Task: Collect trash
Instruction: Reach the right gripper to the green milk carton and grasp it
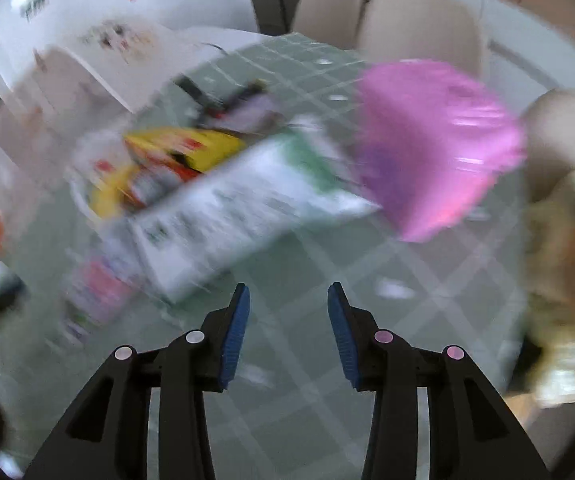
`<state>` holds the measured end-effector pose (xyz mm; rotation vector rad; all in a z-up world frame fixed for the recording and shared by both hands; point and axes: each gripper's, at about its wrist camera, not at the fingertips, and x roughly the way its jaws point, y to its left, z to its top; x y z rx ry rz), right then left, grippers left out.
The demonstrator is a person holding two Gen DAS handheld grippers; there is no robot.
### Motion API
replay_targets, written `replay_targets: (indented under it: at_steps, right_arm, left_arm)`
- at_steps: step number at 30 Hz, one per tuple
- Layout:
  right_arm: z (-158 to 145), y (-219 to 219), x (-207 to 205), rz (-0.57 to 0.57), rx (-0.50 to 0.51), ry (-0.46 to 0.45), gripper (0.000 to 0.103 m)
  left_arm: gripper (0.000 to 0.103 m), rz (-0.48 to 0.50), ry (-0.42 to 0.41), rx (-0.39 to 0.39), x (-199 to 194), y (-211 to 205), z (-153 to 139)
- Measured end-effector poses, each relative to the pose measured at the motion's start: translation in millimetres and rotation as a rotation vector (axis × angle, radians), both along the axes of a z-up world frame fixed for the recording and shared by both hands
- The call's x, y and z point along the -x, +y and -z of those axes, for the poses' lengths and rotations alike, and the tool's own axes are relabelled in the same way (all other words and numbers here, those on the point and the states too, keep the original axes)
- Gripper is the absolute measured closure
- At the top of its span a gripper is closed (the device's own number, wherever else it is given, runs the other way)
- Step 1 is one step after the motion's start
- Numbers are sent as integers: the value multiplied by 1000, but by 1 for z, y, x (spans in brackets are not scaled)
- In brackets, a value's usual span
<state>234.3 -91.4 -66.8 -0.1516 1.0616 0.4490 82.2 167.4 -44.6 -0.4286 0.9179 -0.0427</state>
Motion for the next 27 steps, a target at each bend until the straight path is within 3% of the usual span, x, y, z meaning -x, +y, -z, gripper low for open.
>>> replay_targets:
  at_steps: [3,4,8,12,15,19,21,24,27]
  right_arm:
    - [-7,-20,-1,51,-138,35,64]
    - [-9,-26,-2,93,-232,58,64]
    - [-3,-22,-11,222,-416,155,64]
    - [-3,0,-19,382,-375,92,64]
    - [-13,28,-18,408,-360,-23,64]
    - [-21,66,-18,376,-177,-130,64]
    - [-17,85,-21,301,-83,-151,64]
    - [-7,87,-20,230,-40,-132,64]
    - [-5,82,-15,142,-58,-97,64]
  left_arm:
    - [54,13,2,18,-8,-1,6]
    - [54,18,0,21,-11,-3,8]
    - [53,46,-9,23,-16,-8,9]
    - [53,43,-12,32,-14,-6,10]
    - [53,28,-12,40,-10,3,11]
    - [53,-16,-12,60,-3,19,16]
    - [53,-31,-10,71,0,26,19]
    - [53,-46,-10,77,1,33,21]
    - [53,-54,-7,78,1,39,22]
